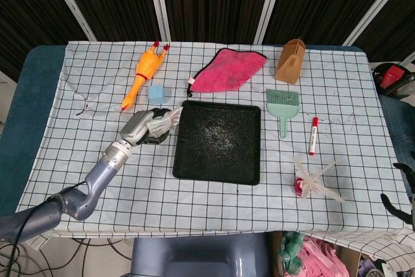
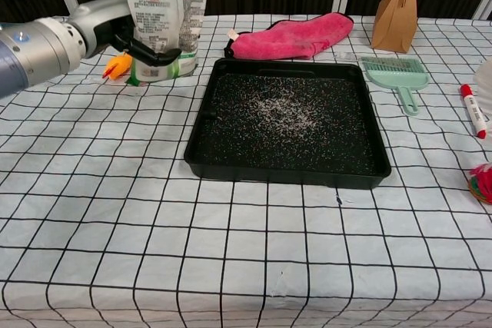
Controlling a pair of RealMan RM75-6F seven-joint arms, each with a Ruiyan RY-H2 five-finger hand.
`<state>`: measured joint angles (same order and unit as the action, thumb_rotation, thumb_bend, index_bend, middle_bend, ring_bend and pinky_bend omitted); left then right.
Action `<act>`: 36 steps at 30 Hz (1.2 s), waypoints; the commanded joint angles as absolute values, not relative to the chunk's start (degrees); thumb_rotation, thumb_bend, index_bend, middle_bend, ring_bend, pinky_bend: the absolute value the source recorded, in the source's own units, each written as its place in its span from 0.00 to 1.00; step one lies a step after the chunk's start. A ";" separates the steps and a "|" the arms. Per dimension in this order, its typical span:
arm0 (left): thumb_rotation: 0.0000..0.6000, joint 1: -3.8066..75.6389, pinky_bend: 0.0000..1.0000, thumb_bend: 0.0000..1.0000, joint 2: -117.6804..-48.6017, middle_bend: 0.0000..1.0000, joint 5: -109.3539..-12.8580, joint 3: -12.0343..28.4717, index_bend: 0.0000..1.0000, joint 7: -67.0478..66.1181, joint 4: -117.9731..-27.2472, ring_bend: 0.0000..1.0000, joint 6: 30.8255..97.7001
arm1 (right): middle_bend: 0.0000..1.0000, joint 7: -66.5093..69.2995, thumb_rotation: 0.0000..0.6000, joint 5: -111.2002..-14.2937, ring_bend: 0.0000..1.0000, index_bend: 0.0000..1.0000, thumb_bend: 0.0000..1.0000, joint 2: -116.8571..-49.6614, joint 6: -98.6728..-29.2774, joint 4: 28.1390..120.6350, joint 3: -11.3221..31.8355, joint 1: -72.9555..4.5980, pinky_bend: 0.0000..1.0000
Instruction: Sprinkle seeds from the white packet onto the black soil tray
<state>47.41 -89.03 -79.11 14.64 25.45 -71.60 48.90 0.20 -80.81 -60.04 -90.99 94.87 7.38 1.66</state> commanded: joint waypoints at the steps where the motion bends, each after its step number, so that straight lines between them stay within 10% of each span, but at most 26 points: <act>1: 1.00 50.98 0.45 0.61 -83.13 0.39 -76.28 16.54 0.34 20.67 -78.16 0.28 42.36 | 0.04 0.27 1.00 -80.35 0.15 0.26 0.20 -60.11 -90.90 94.65 7.62 1.63 0.33; 19: 1.00 64.55 0.45 0.65 -82.32 0.42 -62.82 16.99 0.37 8.40 -71.57 0.31 23.86 | 0.04 0.18 1.00 -77.05 0.15 0.26 0.19 -60.33 -89.86 93.12 8.52 1.78 0.33; 36: 1.00 77.54 0.45 0.66 -78.83 0.43 -46.24 6.98 0.39 -6.71 -72.08 0.33 20.17 | 0.04 0.43 1.00 -75.82 0.15 0.26 0.20 -60.75 -88.85 91.89 8.93 1.53 0.33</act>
